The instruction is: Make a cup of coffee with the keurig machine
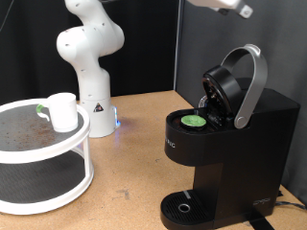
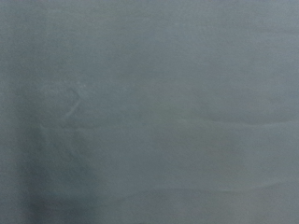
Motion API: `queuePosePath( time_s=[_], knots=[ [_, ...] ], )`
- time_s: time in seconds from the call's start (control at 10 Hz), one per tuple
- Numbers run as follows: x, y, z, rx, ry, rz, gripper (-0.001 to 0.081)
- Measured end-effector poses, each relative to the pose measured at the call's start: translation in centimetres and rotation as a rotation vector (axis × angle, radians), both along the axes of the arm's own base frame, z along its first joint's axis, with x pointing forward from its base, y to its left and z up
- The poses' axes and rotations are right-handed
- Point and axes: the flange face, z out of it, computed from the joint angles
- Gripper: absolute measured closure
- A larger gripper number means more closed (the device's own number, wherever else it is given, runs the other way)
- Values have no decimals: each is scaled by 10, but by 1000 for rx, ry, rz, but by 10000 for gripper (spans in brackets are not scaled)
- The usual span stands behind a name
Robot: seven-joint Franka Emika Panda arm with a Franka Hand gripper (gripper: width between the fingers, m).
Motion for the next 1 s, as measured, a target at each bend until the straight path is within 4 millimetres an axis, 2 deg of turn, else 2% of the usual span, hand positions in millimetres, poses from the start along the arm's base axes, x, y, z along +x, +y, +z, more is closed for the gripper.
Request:
queuePosePath(
  time_s=[0.4,0.6,0.8,1.0],
  knots=[
    [3,61,5,-46,-23,6,-1],
    [2,90,1,-75,-8,18,-1],
    [3,110,-8,-109,4,24,-1],
    [4,119,-17,-123,13,31,-1]
  ],
)
